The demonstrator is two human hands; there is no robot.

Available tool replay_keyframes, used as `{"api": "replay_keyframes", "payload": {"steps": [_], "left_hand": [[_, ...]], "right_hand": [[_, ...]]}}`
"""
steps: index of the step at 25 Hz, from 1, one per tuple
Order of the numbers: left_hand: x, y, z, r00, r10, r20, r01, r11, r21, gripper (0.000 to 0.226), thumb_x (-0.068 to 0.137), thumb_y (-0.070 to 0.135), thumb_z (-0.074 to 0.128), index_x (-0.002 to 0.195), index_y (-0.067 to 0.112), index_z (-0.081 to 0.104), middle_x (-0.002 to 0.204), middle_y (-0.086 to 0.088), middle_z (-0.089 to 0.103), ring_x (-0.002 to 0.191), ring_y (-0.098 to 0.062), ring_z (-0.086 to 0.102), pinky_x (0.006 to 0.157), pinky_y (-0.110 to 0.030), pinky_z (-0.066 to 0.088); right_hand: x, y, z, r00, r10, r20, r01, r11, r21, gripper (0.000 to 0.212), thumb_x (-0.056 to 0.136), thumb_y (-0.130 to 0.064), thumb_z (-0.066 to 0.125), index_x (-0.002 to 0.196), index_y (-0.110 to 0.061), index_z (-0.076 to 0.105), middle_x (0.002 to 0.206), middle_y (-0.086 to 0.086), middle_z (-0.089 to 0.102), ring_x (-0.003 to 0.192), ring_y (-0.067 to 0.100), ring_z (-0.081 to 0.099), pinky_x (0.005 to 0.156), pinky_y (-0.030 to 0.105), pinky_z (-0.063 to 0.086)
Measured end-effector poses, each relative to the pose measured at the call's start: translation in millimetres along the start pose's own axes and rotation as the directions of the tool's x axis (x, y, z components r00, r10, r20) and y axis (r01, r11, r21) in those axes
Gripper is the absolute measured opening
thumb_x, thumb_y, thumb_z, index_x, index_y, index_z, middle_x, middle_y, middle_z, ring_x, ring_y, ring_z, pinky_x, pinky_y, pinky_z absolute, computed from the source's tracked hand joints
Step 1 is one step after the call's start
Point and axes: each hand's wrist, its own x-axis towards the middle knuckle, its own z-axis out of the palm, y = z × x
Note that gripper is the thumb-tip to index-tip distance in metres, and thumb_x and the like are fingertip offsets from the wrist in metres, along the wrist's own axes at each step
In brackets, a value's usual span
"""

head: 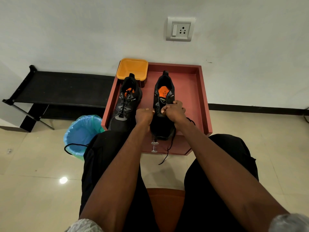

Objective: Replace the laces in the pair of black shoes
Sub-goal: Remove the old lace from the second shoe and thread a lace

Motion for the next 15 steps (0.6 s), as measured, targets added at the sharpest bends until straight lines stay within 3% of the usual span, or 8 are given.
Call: {"api": "replay_keyframes", "payload": {"steps": [3,5,8,10,11,13,15], "left_hand": [[-3.5,-1.0,-1.9,0.999,0.01,0.035,-0.012,0.999,0.043,0.016,0.089,0.008,0.065,0.095,0.015,0.078,0.092,-0.008,0.074,0.088,-0.023,0.069,0.084,-0.039,0.057],[-2.5,-1.3,-3.4,0.998,0.023,0.056,-0.026,0.998,0.063,0.019,0.088,0.007,0.066,0.099,0.016,0.077,0.095,-0.008,0.074,0.092,-0.024,0.069,0.087,-0.039,0.058],[-2.7,-2.2,-4.2,0.996,0.057,0.062,-0.064,0.992,0.106,0.02,0.088,0.005,0.066,0.102,0.014,0.077,0.099,-0.009,0.074,0.094,-0.025,0.069,0.09,-0.04,0.057],[-5.1,-1.4,-4.3,0.995,0.083,0.051,-0.088,0.991,0.102,0.018,0.087,0.002,0.066,0.092,0.016,0.077,0.095,-0.01,0.074,0.093,-0.025,0.07,0.088,-0.04,0.058],[-6.7,-0.1,-4.6,0.994,0.098,0.046,-0.102,0.99,0.096,0.021,0.086,0.001,0.066,0.084,0.019,0.076,0.093,-0.009,0.074,0.091,-0.025,0.07,0.086,-0.039,0.059],[-9.2,2.0,-6.3,0.992,0.122,0.039,-0.125,0.989,0.083,0.025,0.084,-0.001,0.066,0.075,0.022,0.072,0.09,-0.008,0.073,0.087,-0.022,0.07,0.081,-0.036,0.06],[-8.9,2.7,-6.9,0.989,0.141,0.051,-0.145,0.986,0.085,0.016,0.081,0.004,0.072,0.076,0.02,0.074,0.087,-0.006,0.074,0.085,-0.021,0.071,0.08,-0.038,0.06]], "right_hand": [[9.4,7.0,5.0,0.996,0.042,-0.08,-0.022,0.971,0.239,0.037,0.082,-0.003,0.065,0.108,-0.024,0.048,0.096,-0.009,0.059,0.127,0.023,0.045,0.108,0.041,0.041],[9.1,8.4,8.2,0.993,0.021,-0.119,0.005,0.977,0.215,0.043,0.08,0.0,0.071,0.118,-0.012,0.054,0.089,-0.019,0.048,0.125,0.021,0.037,0.105,0.037,0.042],[7.1,9.6,7.7,0.991,-0.036,-0.127,0.051,0.991,0.121,0.033,0.083,-0.003,0.072,0.113,-0.011,0.066,0.106,-0.017,0.044,0.121,0.018,0.031,0.106,0.036,0.039],[5.6,8.4,8.6,0.982,-0.088,-0.169,0.091,0.996,0.011,0.011,0.083,-0.011,0.073,0.085,-0.021,0.071,0.135,-0.005,0.036,0.124,0.025,0.031,0.107,0.042,0.036],[4.1,6.3,8.5,0.973,-0.114,-0.199,0.109,0.993,-0.037,0.012,0.083,-0.013,0.073,0.077,-0.023,0.07,0.144,-0.001,0.031,0.126,0.027,0.03,0.107,0.044,0.036],[4.8,5.5,10.5,0.972,-0.1,-0.21,0.097,0.995,-0.023,0.011,0.082,-0.014,0.072,0.092,-0.019,0.072,0.152,0.001,0.024,0.13,0.028,0.027,0.109,0.045,0.035],[5.0,3.4,10.1,0.988,-0.013,-0.152,0.027,0.996,0.086,0.048,0.082,-0.018,0.068,0.129,-0.019,0.059,0.152,0.004,0.024,0.131,0.03,0.029,0.11,0.046,0.034]]}}
